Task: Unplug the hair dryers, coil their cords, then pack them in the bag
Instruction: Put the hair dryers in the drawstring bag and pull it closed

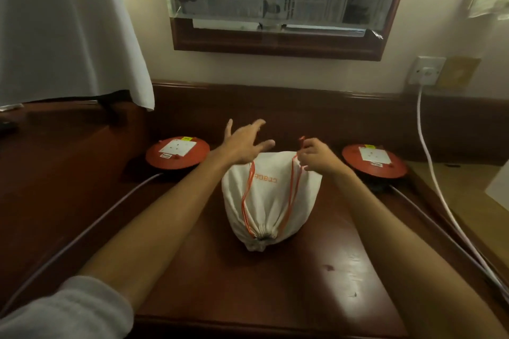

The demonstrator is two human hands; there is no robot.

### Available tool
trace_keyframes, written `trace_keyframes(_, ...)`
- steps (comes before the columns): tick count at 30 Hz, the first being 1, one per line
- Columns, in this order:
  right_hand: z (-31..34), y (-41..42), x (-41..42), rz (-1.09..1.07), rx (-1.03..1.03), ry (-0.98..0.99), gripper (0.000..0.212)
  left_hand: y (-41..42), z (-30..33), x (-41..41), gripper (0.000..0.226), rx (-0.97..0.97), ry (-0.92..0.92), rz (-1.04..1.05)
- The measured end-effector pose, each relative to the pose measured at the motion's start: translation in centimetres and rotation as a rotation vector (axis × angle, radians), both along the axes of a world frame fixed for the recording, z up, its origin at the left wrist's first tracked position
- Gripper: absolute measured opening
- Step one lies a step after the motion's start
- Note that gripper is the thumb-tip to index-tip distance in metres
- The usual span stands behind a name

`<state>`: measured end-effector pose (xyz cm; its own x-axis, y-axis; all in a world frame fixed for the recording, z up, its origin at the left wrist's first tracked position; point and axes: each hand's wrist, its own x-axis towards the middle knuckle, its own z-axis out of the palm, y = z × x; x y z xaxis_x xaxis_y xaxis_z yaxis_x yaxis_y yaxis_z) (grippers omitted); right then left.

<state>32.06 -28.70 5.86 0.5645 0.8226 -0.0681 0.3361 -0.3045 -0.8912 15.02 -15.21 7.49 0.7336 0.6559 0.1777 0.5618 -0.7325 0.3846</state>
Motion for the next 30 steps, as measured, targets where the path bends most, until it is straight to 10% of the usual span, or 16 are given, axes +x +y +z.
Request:
trace_keyframes(8, -6.6, 1.3, -2.5, 0.028, -0.130, -0.720, 0.063, -1.5, -8.3, 0.0, 0.070, -0.017, 0.084, 0.095)
trace_keyframes(30, -10.9, 10.2, 3.3, 0.030, -0.271, -0.827, 0.071, 5.8, -12.4, 6.6, 0.068, 0.215, 0.030, 0.125)
